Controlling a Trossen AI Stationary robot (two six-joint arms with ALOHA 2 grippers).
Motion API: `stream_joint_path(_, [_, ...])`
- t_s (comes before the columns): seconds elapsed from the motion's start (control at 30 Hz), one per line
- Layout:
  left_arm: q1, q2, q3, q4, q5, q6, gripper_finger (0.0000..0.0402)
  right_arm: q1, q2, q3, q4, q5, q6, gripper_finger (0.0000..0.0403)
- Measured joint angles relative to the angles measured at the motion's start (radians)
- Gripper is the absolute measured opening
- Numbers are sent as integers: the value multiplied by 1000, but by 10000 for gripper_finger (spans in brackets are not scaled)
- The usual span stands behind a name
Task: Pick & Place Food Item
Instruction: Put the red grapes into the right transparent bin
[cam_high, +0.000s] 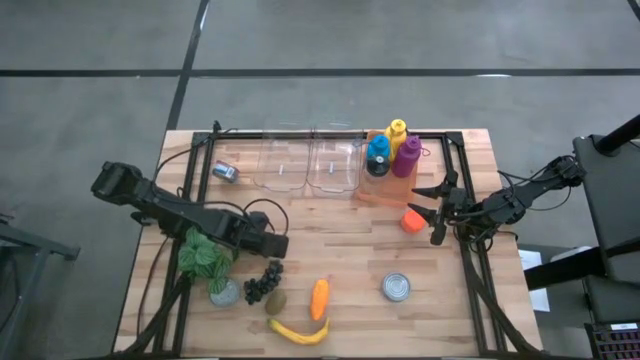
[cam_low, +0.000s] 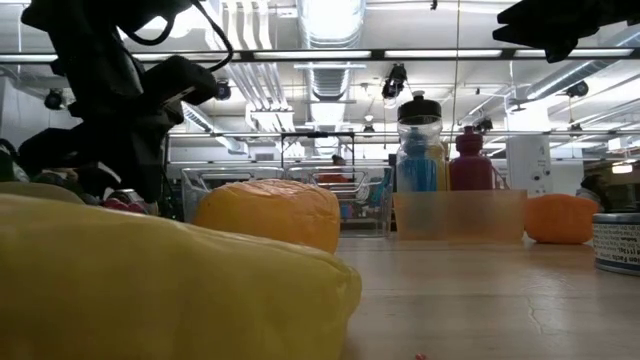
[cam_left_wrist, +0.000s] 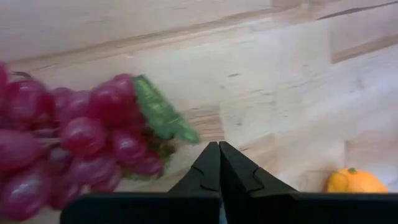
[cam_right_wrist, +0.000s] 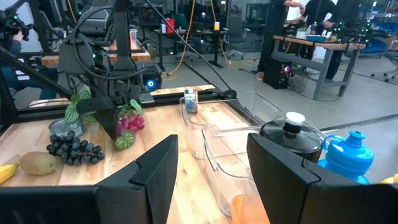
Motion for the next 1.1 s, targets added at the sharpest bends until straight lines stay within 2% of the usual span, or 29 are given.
stream_joint_path(0.23, [13, 0, 0, 43, -15, 51, 0, 0, 0, 0, 0, 0, 0, 190])
stream_joint_path(0.47, [16, -1, 16, 31, 17, 41, 8, 0, 0, 0, 0, 0, -1, 190])
stream_joint_path(0.57, [16, -2, 48, -26, 19, 13, 35, 0, 0, 0, 0, 0, 0, 190])
stream_joint_path(0.67, [15, -2, 83, -77, 21, -23, 78, 0, 0, 0, 0, 0, 1, 190])
stream_joint_path(0.9, [10, 0, 76, -53, 22, -136, 185, 0, 0, 0, 0, 0, -1, 190])
stream_joint_path(1.1, [3, 0, 45, -36, 39, -243, 208, 0, 0, 0, 0, 0, 0, 190])
